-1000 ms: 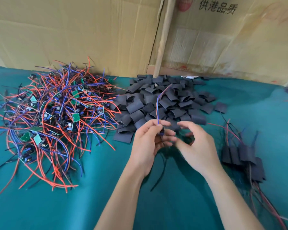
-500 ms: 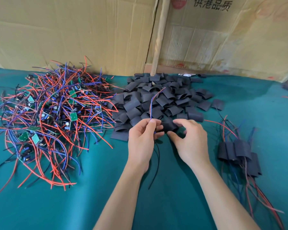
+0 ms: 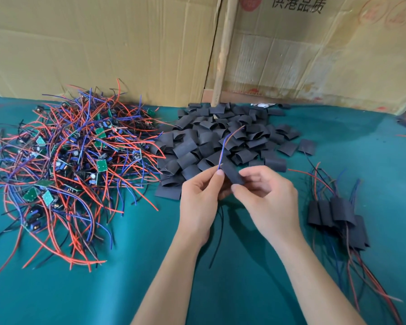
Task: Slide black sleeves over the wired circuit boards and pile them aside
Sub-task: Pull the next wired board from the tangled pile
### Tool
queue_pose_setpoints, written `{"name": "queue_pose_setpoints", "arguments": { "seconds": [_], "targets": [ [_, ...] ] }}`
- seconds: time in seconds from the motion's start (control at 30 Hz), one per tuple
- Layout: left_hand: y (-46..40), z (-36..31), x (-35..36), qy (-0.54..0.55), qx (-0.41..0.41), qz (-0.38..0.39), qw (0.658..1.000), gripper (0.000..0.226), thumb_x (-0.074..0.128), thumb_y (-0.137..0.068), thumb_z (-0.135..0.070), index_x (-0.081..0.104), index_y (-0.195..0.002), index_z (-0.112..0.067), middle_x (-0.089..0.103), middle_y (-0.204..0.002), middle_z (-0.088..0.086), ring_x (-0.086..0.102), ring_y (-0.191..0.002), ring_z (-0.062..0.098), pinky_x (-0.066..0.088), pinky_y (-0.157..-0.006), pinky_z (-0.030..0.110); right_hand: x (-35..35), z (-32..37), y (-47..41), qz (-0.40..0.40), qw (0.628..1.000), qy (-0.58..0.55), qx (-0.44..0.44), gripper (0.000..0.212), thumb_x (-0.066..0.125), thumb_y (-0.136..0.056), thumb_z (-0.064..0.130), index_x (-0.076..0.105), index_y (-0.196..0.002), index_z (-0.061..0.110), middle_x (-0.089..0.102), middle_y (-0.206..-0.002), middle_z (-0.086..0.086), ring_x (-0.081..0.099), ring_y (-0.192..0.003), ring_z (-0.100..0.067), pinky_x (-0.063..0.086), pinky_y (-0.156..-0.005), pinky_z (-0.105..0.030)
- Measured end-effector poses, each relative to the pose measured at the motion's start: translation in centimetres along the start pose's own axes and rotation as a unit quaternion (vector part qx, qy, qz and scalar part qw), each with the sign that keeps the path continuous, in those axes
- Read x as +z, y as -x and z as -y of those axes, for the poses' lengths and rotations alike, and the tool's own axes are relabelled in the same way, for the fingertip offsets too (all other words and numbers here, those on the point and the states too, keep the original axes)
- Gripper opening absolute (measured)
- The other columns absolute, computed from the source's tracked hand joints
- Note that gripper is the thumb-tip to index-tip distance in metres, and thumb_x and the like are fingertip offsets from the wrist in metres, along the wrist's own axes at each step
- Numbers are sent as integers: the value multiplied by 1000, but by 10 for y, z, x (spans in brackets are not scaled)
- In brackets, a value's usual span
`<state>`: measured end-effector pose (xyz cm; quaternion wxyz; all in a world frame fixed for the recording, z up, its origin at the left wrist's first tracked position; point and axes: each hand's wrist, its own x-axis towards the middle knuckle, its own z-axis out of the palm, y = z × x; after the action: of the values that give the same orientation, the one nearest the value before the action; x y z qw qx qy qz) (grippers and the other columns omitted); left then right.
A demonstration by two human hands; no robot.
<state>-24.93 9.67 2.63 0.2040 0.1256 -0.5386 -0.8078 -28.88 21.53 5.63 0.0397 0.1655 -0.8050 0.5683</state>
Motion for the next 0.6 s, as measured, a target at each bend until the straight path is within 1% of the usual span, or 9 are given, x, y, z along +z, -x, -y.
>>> {"name": "queue_pose_setpoints", "arguments": {
  "seconds": [0.1,0.13,0.17,0.23,0.3,0.4,0.5,0.53,0.6],
  "targets": [
    [3,-3,-1,-23,10,17,1000,27,52,-106,-16,77,-95,-15,74,-85,-5,66,-80,15,53,-87,37,0,2,0,26,1000,2,8,44,79,-72,7,72,-106,33,73,-85,17,71,-76,-5,51,-68,-12],
    [4,-3,-1,-45,13,20,999,25,54,-105,-18,78,-100,-16,76,-89,-7,71,-85,17,53,-89,37,0,2,0,37,999,9,8,47,78,-71,11,71,-111,34,73,-85,17,71,-77,-6,52,-69,-14],
    [5,-2,-1,-59,15,24,998,24,55,-105,-20,78,-108,-17,78,-97,-3,74,-98,22,54,-95,41,-1,3,0,47,999,14,8,51,76,-69,16,71,-115,36,72,-85,17,70,-78,-6,53,-70,-14],
    [5,0,-1,-67,17,34,997,24,57,-104,-22,77,-118,-20,78,-111,3,68,-117,30,50,-106,51,-2,4,-1,58,998,18,14,56,70,-65,23,71,-119,39,73,-84,15,70,-79,-6,52,-71,-15],
    [4,0,-1,-63,15,40,997,24,59,-103,-21,76,-120,-19,77,-115,5,67,-120,31,48,-108,55,-4,4,-1,61,998,18,15,54,70,-66,23,71,-117,40,74,-83,11,70,-79,-8,53,-71,-19],
    [3,1,-1,-69,19,31,997,24,59,-103,-17,76,-119,-17,77,-113,6,68,-117,32,49,-107,55,-6,3,-2,69,997,-10,13,47,80,-73,11,70,-110,39,74,-84,8,72,-79,-12,59,-75,-31],
    [2,3,1,-68,18,6,997,22,61,-101,-13,78,-115,-18,78,-109,6,72,-110,30,52,-104,51,-7,2,-2,45,998,-37,17,43,82,-76,7,72,-107,35,77,-91,9,75,-81,-10,61,-79,-36],
    [1,3,2,-74,21,-3,997,21,62,-101,-12,78,-112,-20,79,-105,6,74,-104,26,55,-101,48,-7,2,-2,29,998,-50,18,41,81,-76,6,73,-106,33,78,-92,9,76,-81,-10,61,-80,-37],
    [1,4,3,-84,31,-11,996,23,62,-100,-8,78,-108,-23,80,-97,4,74,-89,17,59,-86,33,-10,2,-6,-10,993,-114,31,37,80,-79,0,74,-105,26,79,-91,4,76,-79,-14,61,-78,-38]
  ]
}}
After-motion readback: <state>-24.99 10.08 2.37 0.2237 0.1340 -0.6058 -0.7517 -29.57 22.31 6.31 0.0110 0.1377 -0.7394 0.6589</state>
